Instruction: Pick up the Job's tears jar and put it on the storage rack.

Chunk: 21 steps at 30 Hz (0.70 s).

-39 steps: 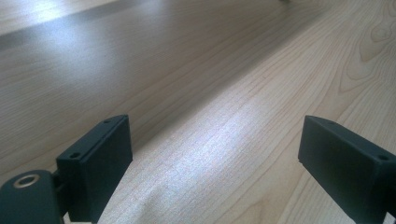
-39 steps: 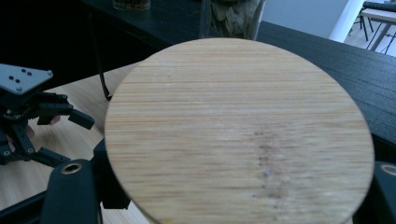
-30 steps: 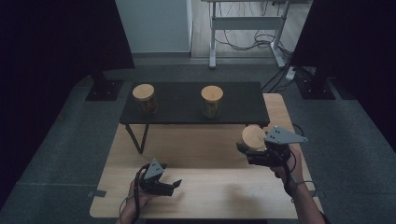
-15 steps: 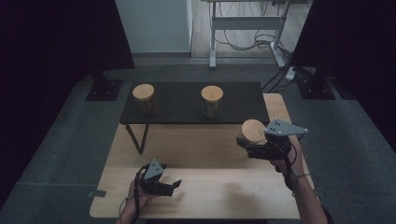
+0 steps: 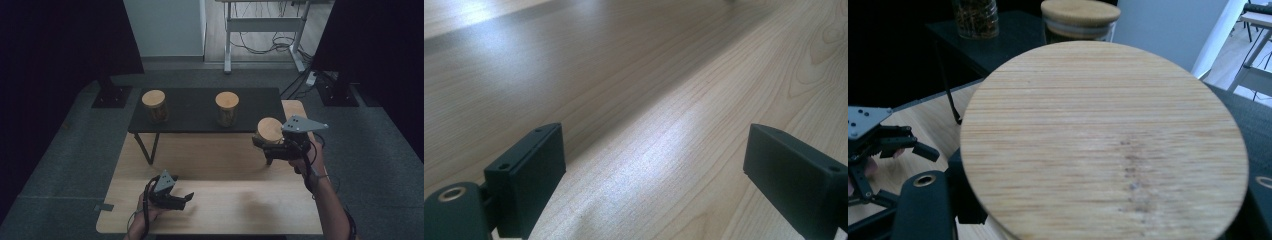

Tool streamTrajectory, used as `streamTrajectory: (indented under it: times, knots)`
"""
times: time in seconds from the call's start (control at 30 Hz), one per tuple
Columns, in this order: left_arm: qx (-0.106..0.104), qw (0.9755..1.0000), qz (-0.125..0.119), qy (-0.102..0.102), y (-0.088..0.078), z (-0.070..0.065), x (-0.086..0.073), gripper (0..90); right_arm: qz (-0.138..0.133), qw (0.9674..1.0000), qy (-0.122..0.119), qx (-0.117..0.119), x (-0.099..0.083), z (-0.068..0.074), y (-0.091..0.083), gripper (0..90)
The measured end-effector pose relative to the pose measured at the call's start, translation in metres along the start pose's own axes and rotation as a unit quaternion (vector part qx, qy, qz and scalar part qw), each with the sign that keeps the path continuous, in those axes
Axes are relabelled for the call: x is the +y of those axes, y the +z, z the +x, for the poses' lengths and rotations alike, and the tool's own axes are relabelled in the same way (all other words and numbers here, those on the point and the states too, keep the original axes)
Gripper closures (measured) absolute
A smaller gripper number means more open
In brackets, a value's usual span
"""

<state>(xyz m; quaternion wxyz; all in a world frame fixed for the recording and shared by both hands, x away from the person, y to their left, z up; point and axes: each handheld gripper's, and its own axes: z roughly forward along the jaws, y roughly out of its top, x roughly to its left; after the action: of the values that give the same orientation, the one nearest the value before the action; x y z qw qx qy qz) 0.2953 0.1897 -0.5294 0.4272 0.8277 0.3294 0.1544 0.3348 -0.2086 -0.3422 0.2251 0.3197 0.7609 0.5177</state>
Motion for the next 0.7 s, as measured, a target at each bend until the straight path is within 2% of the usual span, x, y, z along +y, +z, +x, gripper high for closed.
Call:
streamTrajectory:
  times: [0.4,0.7]
  knots:
    - [0.002,1.0000,-0.001,-0.001,-0.001,0.001,-0.001,9.5,0.000,1.0000,0.004,0.001,0.009,-0.011,0.013,24.5]
    - [0.003,1.0000,-0.001,-0.001,-0.002,0.002,-0.001,9.5,0.007,0.9999,0.009,-0.011,0.015,-0.024,0.022,24.5]
